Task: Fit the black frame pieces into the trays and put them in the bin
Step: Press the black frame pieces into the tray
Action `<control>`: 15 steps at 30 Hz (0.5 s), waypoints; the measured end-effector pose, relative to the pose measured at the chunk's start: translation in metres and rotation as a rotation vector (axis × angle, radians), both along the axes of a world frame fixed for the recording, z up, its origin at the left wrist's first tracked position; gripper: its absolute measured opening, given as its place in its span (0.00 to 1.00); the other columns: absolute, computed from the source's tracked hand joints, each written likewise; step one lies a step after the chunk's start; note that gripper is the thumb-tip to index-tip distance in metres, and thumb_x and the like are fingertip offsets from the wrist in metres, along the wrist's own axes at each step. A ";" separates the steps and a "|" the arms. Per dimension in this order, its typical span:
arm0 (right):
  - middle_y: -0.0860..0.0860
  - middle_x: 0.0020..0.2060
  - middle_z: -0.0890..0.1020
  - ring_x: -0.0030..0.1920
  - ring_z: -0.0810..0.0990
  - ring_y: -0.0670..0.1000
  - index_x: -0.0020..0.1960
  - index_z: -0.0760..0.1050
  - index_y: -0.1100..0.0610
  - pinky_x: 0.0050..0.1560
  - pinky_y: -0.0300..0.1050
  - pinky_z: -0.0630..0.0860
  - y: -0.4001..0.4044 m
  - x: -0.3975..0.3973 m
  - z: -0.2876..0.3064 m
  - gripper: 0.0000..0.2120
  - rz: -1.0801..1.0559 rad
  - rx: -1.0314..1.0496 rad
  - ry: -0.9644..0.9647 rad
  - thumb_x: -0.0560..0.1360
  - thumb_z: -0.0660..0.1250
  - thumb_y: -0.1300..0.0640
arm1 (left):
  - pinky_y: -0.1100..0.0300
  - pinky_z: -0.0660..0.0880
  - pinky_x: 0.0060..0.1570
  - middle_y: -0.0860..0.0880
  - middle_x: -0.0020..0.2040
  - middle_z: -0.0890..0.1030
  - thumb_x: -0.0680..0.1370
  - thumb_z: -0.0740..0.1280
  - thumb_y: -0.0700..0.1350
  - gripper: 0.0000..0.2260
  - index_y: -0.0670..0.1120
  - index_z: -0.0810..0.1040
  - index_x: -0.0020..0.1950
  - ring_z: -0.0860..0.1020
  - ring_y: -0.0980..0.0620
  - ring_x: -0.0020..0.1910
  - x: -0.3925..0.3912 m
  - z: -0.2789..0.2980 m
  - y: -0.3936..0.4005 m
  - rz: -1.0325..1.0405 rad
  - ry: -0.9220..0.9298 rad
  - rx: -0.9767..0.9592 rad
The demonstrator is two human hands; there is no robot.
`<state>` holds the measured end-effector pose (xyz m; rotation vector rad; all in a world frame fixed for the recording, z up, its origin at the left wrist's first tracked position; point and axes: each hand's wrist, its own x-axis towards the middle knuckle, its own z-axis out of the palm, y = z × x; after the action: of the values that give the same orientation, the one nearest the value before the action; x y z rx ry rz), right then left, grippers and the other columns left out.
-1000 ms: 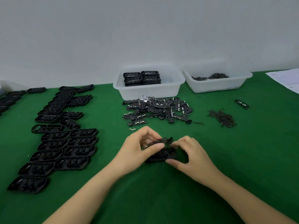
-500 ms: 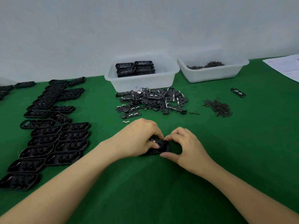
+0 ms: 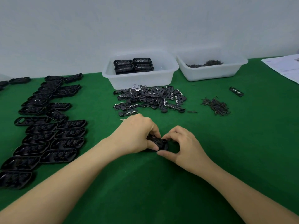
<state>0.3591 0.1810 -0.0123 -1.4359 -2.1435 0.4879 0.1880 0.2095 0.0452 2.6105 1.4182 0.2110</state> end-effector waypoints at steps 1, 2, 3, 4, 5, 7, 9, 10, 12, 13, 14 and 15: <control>0.44 0.45 0.70 0.47 0.67 0.43 0.55 0.76 0.51 0.48 0.37 0.61 0.000 0.000 0.000 0.21 -0.001 0.000 0.005 0.66 0.70 0.41 | 0.61 0.74 0.46 0.56 0.45 0.84 0.66 0.75 0.56 0.15 0.57 0.82 0.52 0.79 0.55 0.46 -0.001 -0.003 -0.002 0.016 -0.025 0.010; 0.43 0.44 0.70 0.47 0.67 0.43 0.55 0.77 0.51 0.48 0.37 0.62 0.000 0.000 -0.001 0.21 0.000 0.000 0.011 0.66 0.70 0.41 | 0.58 0.75 0.47 0.56 0.45 0.84 0.66 0.74 0.57 0.15 0.58 0.82 0.52 0.80 0.54 0.46 -0.003 -0.007 -0.006 0.036 -0.050 0.020; 0.43 0.44 0.70 0.47 0.67 0.43 0.54 0.77 0.51 0.48 0.37 0.62 0.000 0.000 -0.001 0.21 0.001 0.000 0.017 0.66 0.70 0.41 | 0.57 0.75 0.48 0.56 0.45 0.84 0.66 0.74 0.57 0.16 0.58 0.81 0.52 0.80 0.54 0.46 -0.005 -0.012 -0.010 0.054 -0.078 0.031; 0.42 0.44 0.70 0.47 0.67 0.42 0.54 0.76 0.51 0.48 0.37 0.62 -0.001 0.000 -0.001 0.21 0.002 0.002 0.024 0.66 0.70 0.41 | 0.57 0.74 0.49 0.57 0.45 0.84 0.66 0.74 0.58 0.16 0.59 0.81 0.52 0.80 0.54 0.46 -0.008 -0.016 -0.013 0.065 -0.110 0.044; 0.42 0.44 0.70 0.47 0.67 0.41 0.54 0.76 0.50 0.48 0.36 0.62 -0.001 -0.001 -0.001 0.20 0.004 0.007 0.027 0.66 0.70 0.41 | 0.59 0.72 0.54 0.58 0.46 0.84 0.66 0.74 0.58 0.16 0.59 0.81 0.52 0.80 0.56 0.46 -0.011 -0.021 -0.017 0.064 -0.148 0.062; 0.41 0.44 0.70 0.46 0.66 0.39 0.54 0.76 0.50 0.48 0.35 0.61 -0.001 -0.001 -0.002 0.20 0.008 0.021 0.015 0.66 0.70 0.41 | 0.69 0.60 0.61 0.60 0.46 0.84 0.65 0.74 0.57 0.16 0.59 0.82 0.52 0.79 0.60 0.48 -0.016 -0.030 -0.021 0.048 -0.242 0.096; 0.40 0.45 0.70 0.45 0.65 0.38 0.54 0.75 0.49 0.48 0.33 0.61 -0.001 -0.001 -0.003 0.20 0.012 0.028 0.003 0.66 0.69 0.41 | 0.73 0.50 0.61 0.62 0.47 0.83 0.64 0.75 0.57 0.16 0.59 0.82 0.51 0.76 0.67 0.53 -0.020 -0.036 -0.023 0.055 -0.334 0.100; 0.40 0.45 0.70 0.45 0.65 0.37 0.54 0.75 0.49 0.47 0.32 0.60 -0.001 -0.001 -0.004 0.20 0.015 0.027 0.000 0.66 0.69 0.40 | 0.72 0.49 0.62 0.63 0.48 0.82 0.64 0.75 0.57 0.16 0.60 0.82 0.51 0.73 0.68 0.55 -0.021 -0.039 -0.024 0.058 -0.370 0.094; 0.39 0.45 0.70 0.46 0.66 0.38 0.53 0.75 0.48 0.48 0.32 0.60 -0.001 -0.001 -0.004 0.20 0.015 0.019 -0.009 0.66 0.68 0.39 | 0.68 0.54 0.64 0.63 0.50 0.82 0.64 0.75 0.57 0.17 0.59 0.82 0.52 0.73 0.69 0.58 -0.023 -0.045 -0.025 0.046 -0.429 0.074; 0.39 0.45 0.69 0.47 0.66 0.38 0.53 0.74 0.48 0.48 0.32 0.61 -0.001 -0.001 -0.004 0.19 0.015 0.015 -0.013 0.67 0.67 0.39 | 0.65 0.57 0.63 0.63 0.51 0.81 0.65 0.75 0.56 0.17 0.58 0.82 0.53 0.73 0.68 0.58 -0.024 -0.046 -0.026 0.032 -0.442 0.064; 0.39 0.45 0.69 0.48 0.66 0.39 0.53 0.74 0.48 0.49 0.33 0.61 -0.001 -0.001 -0.003 0.19 0.013 0.011 -0.015 0.67 0.67 0.39 | 0.63 0.59 0.63 0.63 0.53 0.81 0.65 0.75 0.56 0.18 0.57 0.81 0.54 0.73 0.68 0.58 -0.026 -0.048 -0.026 0.010 -0.440 0.065; 0.39 0.45 0.70 0.48 0.67 0.39 0.53 0.74 0.48 0.49 0.34 0.61 -0.001 -0.001 -0.003 0.19 0.012 0.008 -0.017 0.67 0.67 0.40 | 0.62 0.60 0.62 0.62 0.54 0.80 0.66 0.74 0.57 0.18 0.56 0.81 0.55 0.73 0.68 0.59 -0.029 -0.049 -0.027 -0.015 -0.427 0.081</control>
<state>0.3584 0.1796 -0.0154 -1.4288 -2.1661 0.4728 0.1591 0.1827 -0.0042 2.4333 1.2580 0.7847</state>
